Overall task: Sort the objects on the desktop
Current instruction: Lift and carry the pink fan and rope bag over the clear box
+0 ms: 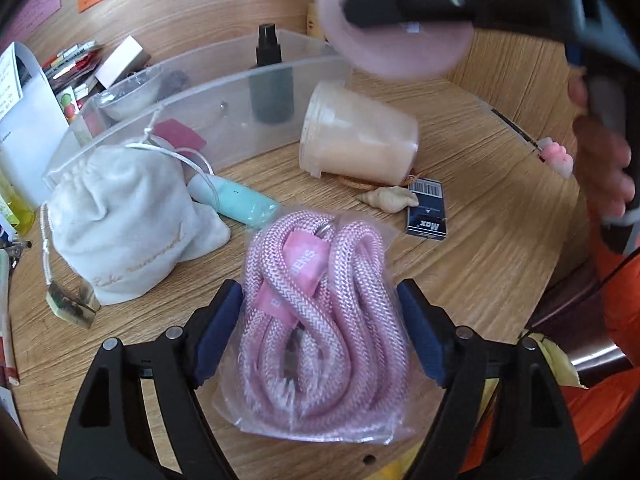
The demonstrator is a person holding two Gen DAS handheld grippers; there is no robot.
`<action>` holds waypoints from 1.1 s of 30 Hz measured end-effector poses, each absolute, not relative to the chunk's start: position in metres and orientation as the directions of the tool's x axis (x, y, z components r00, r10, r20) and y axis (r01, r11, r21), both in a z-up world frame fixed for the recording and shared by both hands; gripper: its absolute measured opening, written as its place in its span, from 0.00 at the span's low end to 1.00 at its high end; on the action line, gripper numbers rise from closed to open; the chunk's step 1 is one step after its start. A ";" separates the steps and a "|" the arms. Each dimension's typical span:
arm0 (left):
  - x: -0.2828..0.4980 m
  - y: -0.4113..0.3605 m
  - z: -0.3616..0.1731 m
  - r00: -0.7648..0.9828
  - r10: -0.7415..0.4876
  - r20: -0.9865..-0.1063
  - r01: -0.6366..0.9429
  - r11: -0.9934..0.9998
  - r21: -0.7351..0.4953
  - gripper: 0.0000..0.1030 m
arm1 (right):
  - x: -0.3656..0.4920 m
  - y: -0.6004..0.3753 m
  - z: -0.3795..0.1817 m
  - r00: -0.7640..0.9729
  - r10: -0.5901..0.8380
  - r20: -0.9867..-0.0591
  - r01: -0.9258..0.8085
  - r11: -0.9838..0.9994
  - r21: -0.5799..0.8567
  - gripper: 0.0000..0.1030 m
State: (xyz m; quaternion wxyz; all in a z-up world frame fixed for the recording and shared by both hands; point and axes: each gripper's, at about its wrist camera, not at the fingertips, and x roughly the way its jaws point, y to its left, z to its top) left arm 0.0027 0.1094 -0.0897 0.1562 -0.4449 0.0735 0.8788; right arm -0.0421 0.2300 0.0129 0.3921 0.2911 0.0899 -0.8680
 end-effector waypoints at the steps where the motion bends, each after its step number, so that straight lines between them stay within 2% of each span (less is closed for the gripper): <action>1: 0.001 0.108 -0.091 -0.554 0.209 -0.806 -0.334 -0.943 -0.016 0.76 | -0.045 0.226 0.016 -0.525 -0.630 -0.573 0.736 -0.674 0.067 0.53; 5: 0.002 0.109 -0.092 -0.575 0.212 -0.790 -0.343 -0.939 -0.003 0.66 | -0.055 0.213 0.022 -0.525 -0.634 -0.568 0.740 -0.670 0.063 0.53; 18: 0.031 0.095 -0.086 -0.661 0.195 -0.724 -0.270 -0.963 -0.012 0.54 | -0.093 0.174 0.026 -0.506 -0.626 -0.594 0.738 -0.671 0.079 0.53; 33: 0.042 0.053 -0.016 -0.815 0.157 -0.558 -0.151 -0.987 -0.057 0.53 | -0.117 0.159 0.020 -0.494 -0.622 -0.607 0.715 -0.688 0.122 0.53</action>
